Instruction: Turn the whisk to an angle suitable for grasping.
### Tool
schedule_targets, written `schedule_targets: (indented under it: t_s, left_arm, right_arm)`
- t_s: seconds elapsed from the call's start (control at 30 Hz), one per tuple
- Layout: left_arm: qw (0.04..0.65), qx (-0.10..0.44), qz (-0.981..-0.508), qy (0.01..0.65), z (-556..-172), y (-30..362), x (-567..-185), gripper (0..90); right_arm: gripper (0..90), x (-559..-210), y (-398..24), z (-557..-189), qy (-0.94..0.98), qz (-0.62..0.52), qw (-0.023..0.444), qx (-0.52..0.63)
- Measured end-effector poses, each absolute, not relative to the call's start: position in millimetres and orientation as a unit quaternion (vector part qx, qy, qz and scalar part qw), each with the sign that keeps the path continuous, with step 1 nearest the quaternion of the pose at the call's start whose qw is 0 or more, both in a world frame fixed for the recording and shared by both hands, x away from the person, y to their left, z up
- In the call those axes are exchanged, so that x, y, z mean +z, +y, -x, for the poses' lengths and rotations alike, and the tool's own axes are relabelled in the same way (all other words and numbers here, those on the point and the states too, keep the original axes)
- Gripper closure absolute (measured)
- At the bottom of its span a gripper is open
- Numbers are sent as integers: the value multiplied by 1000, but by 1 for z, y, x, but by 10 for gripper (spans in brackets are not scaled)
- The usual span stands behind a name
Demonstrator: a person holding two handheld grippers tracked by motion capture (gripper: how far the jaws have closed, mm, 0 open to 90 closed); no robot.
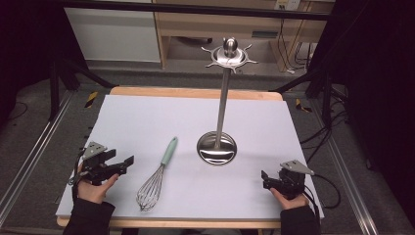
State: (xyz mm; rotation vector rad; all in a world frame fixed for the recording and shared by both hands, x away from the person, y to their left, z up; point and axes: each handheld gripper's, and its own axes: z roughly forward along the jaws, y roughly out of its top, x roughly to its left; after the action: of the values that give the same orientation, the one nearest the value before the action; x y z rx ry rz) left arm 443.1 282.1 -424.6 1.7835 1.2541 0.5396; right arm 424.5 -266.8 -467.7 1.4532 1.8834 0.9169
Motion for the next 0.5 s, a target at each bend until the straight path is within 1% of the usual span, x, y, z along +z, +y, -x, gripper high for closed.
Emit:
schedule_targets:
  t_s: [0.27, 0.5]
  left_arm:
    - [436, 210, -724, 491, -440, 272, -414, 244]
    - [433, 205, -736, 478, -446, 259, -404, 244]
  right_arm:
    - [100, -469, -269, -424, 705, -554, 285, 339]
    - [101, -469, -269, -423, 705, -556, 286, 335]
